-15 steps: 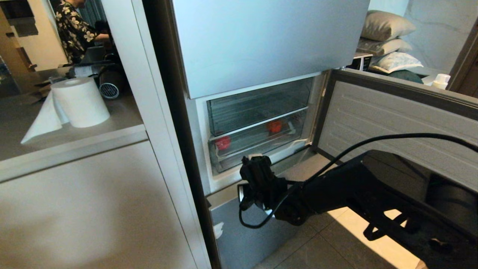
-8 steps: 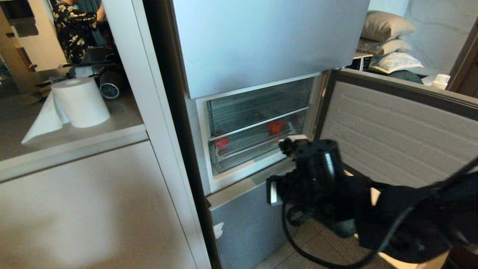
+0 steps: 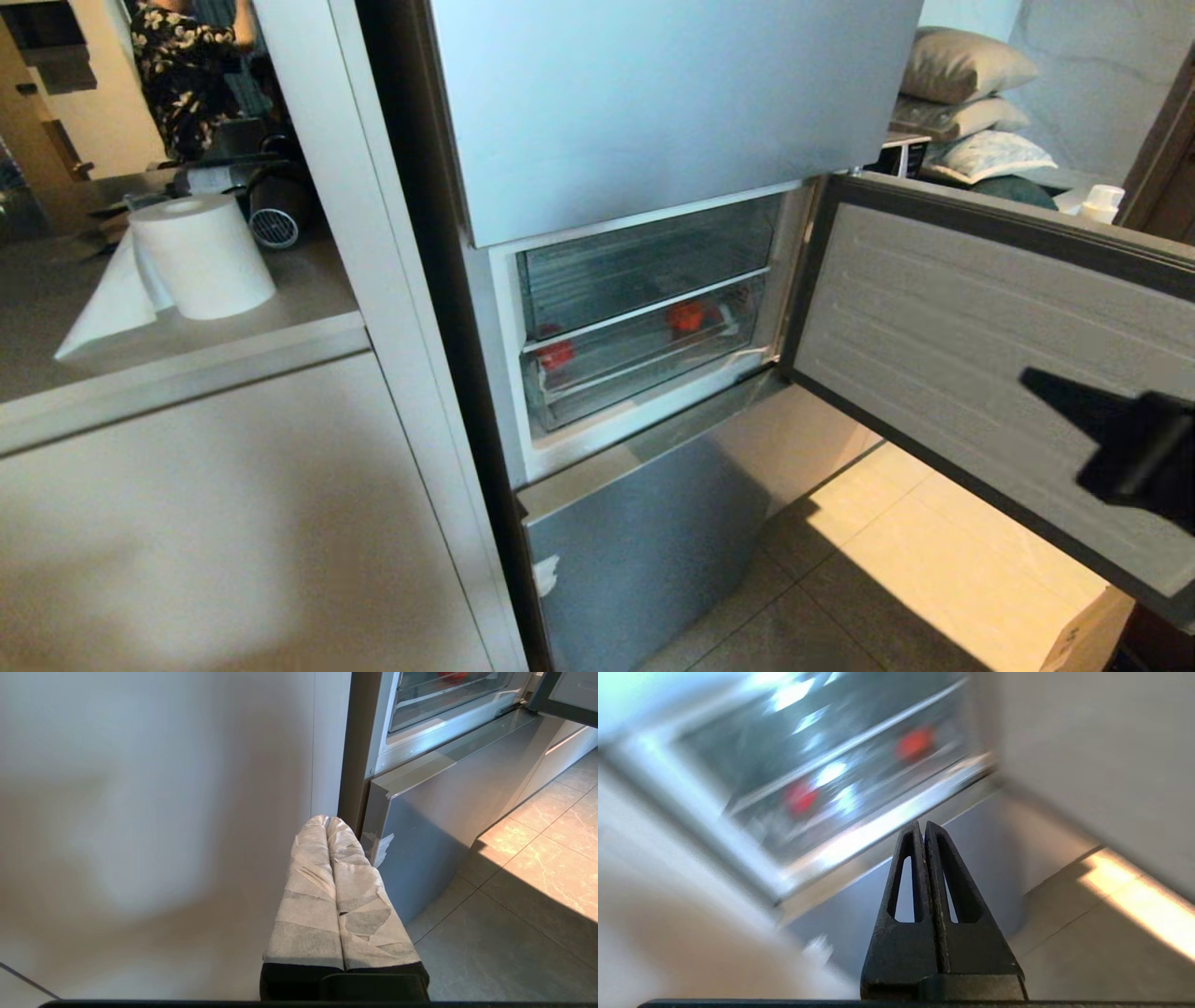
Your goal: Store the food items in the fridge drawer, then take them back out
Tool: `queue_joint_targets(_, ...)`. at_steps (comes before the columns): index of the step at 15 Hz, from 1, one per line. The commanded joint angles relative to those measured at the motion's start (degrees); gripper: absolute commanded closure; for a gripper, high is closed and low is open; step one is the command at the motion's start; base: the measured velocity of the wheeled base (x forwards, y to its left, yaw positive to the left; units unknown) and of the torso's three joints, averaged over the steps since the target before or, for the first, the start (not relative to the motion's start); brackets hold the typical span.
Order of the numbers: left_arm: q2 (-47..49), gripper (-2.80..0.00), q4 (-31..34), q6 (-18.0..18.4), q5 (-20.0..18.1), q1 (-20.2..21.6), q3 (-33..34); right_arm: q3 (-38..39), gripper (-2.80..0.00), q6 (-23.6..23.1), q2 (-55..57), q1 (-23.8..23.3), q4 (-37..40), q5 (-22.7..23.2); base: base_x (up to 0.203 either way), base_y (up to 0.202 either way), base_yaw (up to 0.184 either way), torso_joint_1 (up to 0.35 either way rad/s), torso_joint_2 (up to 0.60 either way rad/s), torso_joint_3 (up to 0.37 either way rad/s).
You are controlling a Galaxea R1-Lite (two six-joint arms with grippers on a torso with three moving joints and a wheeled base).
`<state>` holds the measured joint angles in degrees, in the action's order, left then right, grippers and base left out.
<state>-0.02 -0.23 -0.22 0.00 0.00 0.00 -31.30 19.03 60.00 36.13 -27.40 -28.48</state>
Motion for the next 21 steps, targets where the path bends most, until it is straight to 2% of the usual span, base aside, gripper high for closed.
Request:
queue_joint_targets(1, 0.02, 0.00, -0.03, -0.04, 0.00, 0.00, 0.09, 6.93, 0.00, -0.50, -16.62, -8.54, 1.08, -0.59, 0.000, 0.000, 0.000, 0.000, 0.00, 0.000)
queue_joint_targets(2, 0.02, 0.00, -0.03, -0.04, 0.00, 0.00, 0.09, 9.49, 0.00, -1.23, -18.69, -14.81, 1.84, 0.10, 0.000, 0.000, 0.000, 0.000, 0.00, 0.000)
queue_joint_targets(4, 0.02, 0.00, -0.03, -0.04, 0.00, 0.00, 0.09, 14.36, 0.00, -4.40, -22.70, -28.91, 3.09, 7.10, 0.000, 0.000, 0.000, 0.000, 0.00, 0.000)
queue_joint_targets(5, 0.02, 0.00, -0.03, -0.04, 0.00, 0.00, 0.09, 17.28, 0.00, -7.58, -26.25, -35.66, 4.87, 14.59, 0.000, 0.000, 0.000, 0.000, 0.00, 0.000)
queue_joint_targets(6, 0.02, 0.00, -0.03, -0.04, 0.00, 0.00, 0.09, 19.88, 0.00, -11.11, -30.80, -40.31, 8.10, 22.01, 0.000, 0.000, 0.000, 0.000, 0.00, 0.000)
queue_joint_targets(7, 0.02, 0.00, -0.03, -0.04, 0.00, 0.00, 0.09, 21.58, 0.00, -14.02, -35.22, -42.54, 12.69, 26.20, 0.000, 0.000, 0.000, 0.000, 0.00, 0.000)
queue_joint_targets(9, 0.02, 0.00, -0.03, -0.04, 0.00, -0.09, 0.09, 25.67, 0.00, -19.38, -42.73, -41.99, 21.52, 30.41, 0.000, 0.000, 0.000, 0.000, 0.00, 0.000)
queue_joint_targets(11, 0.02, 0.00, -0.03, -0.03, 0.00, 0.00, 0.09, 31.09, 0.00, -24.06, -44.04, -41.19, 25.35, 29.69, 0.000, 0.000, 0.000, 0.000, 0.00, 0.000)
queue_joint_targets(12, 0.02, 0.00, -0.03, -0.04, 0.00, 0.00, 0.09, 31.30, 0.00, -24.76, -44.01, -41.07, 27.54, 29.38, 0.000, 0.000, 0.000, 0.000, 0.00, 0.000)
queue_joint_targets(13, 0.02, 0.00, -0.03, -0.02, 0.00, 0.00, 0.09, 31.30, 0.00, -24.85, -44.05, -40.67, 27.92, 29.61, 0.000, 0.000, 0.000, 0.000, 0.00, 0.000)
queue_joint_targets(15, 0.02, 0.00, -0.03, -0.04, 0.00, 0.00, 0.09, 31.23, 0.00, -24.49, -44.68, -35.87, 27.93, 29.19, 0.000, 0.000, 0.000, 0.000, 0.00, 0.000)
queue_joint_targets(19, 0.02, 0.00, -0.03, -0.04, 0.00, 0.00, 0.09, 31.28, 0.00, -24.20, -58.34, -35.68, 27.88, 29.13, 0.000, 0.000, 0.000, 0.000, 0.00, 0.000)
queue_joint_targets(21, 0.02, 0.00, -0.03, -0.04, 0.00, 0.00, 0.09, 31.29, 0.00, -22.96, -60.25, -35.90, 27.78, 29.01, 0.000, 0.000, 0.000, 0.000, 0.00, 0.000)
